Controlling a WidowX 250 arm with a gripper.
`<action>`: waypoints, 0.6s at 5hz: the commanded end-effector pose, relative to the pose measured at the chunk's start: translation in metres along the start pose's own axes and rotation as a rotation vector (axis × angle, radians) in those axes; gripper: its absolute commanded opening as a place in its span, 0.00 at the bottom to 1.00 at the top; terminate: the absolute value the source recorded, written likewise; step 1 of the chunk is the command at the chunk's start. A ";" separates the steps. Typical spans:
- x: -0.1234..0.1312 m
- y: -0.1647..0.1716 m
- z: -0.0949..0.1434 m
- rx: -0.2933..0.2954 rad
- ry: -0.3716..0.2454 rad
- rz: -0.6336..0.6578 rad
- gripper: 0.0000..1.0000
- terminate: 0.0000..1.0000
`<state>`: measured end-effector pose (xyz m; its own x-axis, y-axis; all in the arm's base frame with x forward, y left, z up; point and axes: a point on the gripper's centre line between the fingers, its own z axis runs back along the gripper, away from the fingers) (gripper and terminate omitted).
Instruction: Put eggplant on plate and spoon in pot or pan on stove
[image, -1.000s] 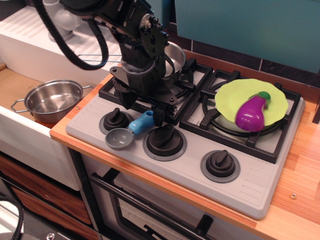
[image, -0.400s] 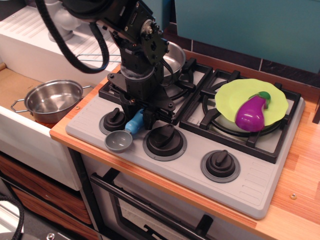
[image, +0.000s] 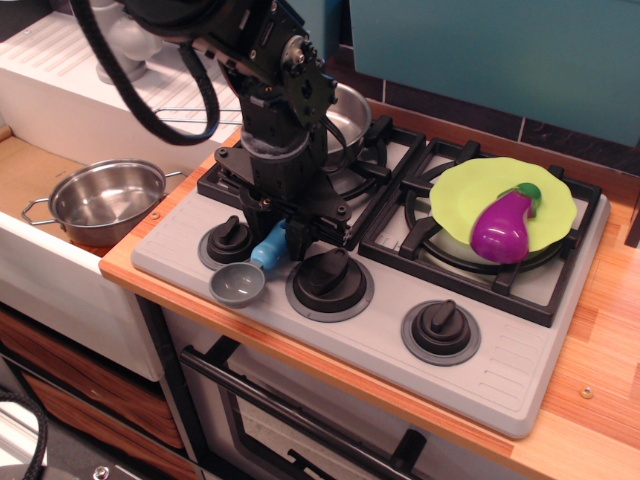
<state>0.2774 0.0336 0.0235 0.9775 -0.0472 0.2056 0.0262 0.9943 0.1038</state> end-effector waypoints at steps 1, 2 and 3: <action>0.026 -0.007 0.060 0.029 0.028 0.008 0.00 0.00; 0.034 -0.002 0.083 0.045 0.056 0.001 0.00 0.00; 0.054 0.004 0.106 0.043 0.091 -0.019 0.00 0.00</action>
<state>0.2997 0.0268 0.1277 0.9956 -0.0579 0.0731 0.0471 0.9887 0.1425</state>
